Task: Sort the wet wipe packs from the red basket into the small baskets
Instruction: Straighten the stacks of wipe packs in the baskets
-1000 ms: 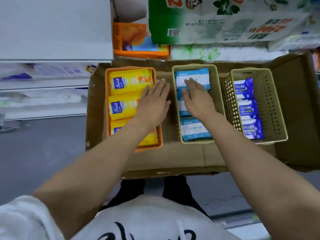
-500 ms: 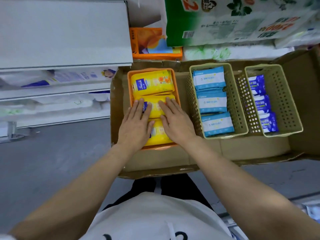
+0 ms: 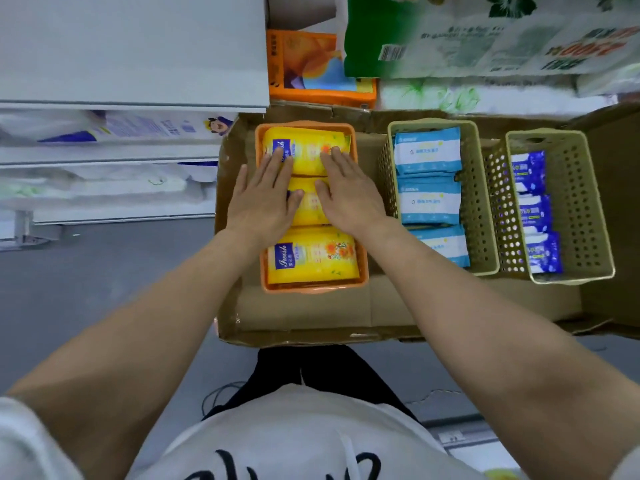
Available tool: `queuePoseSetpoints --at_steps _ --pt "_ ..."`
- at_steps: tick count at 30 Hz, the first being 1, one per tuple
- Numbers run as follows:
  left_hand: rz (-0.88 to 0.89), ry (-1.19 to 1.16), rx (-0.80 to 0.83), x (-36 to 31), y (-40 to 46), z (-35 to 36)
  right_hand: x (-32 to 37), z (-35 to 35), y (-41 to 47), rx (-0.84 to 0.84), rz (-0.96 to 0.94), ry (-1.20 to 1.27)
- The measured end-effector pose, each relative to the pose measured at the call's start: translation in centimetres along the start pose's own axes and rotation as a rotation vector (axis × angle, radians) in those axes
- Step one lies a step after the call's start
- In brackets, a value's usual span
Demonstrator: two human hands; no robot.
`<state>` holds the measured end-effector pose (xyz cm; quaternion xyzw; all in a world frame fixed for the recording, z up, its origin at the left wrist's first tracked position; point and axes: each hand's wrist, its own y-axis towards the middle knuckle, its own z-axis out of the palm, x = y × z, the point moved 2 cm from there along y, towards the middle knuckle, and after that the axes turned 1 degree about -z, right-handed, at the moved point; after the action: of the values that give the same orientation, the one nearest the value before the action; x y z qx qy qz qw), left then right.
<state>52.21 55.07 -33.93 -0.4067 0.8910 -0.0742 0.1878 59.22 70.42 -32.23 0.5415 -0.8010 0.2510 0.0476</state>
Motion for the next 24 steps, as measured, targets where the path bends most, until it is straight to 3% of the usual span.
queuePoseSetpoints --at_steps 10,15,24 --pt "-0.011 -0.027 -0.110 0.2 -4.5 0.7 -1.2 -0.8 -3.0 0.027 -0.106 0.059" --pt "-0.006 0.007 -0.056 -0.8 -8.4 2.6 -1.7 1.0 -6.4 0.129 -0.188 -0.005" --pt "-0.027 0.009 -0.055 -1.5 -8.8 2.5 -1.5 1.0 -5.5 0.127 -0.196 -0.090"
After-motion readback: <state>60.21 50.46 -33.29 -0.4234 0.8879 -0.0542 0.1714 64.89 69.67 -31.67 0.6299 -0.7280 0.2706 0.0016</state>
